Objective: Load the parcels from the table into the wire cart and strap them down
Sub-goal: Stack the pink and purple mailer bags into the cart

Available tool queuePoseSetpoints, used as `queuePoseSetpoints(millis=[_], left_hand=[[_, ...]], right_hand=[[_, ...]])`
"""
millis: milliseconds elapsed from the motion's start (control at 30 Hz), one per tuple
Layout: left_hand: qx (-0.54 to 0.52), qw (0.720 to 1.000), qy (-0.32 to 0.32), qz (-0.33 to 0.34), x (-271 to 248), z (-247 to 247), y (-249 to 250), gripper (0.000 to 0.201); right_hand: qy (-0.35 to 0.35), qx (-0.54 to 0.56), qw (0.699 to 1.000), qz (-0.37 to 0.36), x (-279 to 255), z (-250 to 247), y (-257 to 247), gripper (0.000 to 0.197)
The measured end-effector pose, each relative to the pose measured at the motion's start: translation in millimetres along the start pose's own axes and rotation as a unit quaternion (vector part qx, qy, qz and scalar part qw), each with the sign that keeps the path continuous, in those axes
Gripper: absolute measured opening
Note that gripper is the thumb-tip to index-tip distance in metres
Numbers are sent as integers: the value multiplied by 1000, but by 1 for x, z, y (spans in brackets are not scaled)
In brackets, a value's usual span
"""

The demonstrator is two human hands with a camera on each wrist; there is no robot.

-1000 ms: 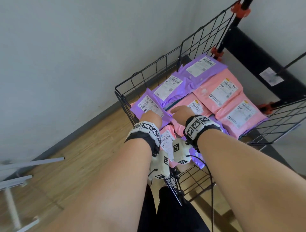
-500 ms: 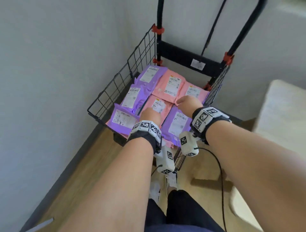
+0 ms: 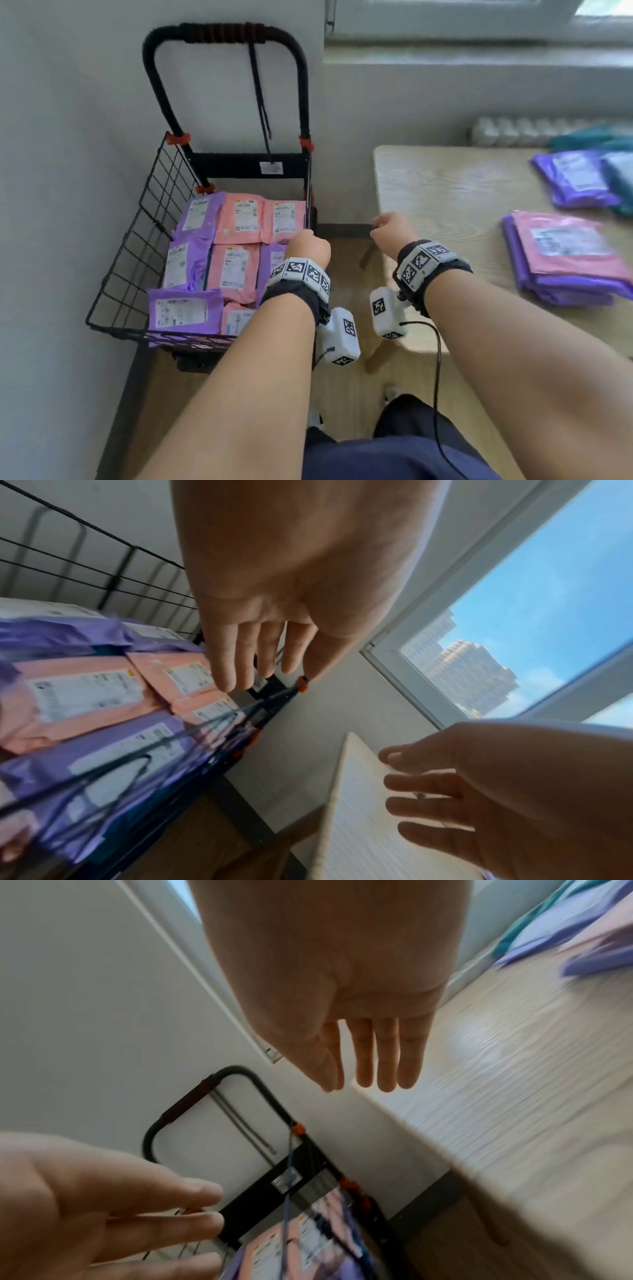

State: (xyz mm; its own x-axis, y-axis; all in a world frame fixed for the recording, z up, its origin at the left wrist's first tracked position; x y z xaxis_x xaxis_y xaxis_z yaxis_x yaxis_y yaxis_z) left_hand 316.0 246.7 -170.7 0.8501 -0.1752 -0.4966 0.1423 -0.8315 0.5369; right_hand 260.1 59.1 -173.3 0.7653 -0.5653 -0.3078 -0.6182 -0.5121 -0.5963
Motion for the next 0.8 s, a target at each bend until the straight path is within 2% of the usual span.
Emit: queuePoseSetpoints(millis=[133,300,433,600,800], left_hand=[[31,998,-22,49,-16,40,58,44],[48,991,-80,92,-35,117,129,40],[57,987,-117,98,-50,184,180,49],[45,984,-154,82,-64,265,238,50],[25,988,-140,61,-70,328,271,43]], right_hand=[[40,35,997,63,-7,-53,71,38],[84,52,989,112,-6,-118,154,38],[93,33,986,135,2,-164,219,42],[111,37,978,171,20,-226,298,46],[115,-29,968,221,36,-266,366,48]])
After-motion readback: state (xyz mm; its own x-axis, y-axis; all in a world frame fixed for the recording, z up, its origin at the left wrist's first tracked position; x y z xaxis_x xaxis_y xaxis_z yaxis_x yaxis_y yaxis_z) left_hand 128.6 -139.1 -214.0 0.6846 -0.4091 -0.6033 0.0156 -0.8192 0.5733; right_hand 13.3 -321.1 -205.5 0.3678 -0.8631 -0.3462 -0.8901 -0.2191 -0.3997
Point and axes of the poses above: each hand's wrist, its own x-axis towards the middle knuckle, its own z-axis out of the palm, y = z × x, the point moved 8 cm from there along x, towards the middle knuckle, and after that the axes turned 2 degrees about -z, right-handed, at the moved point
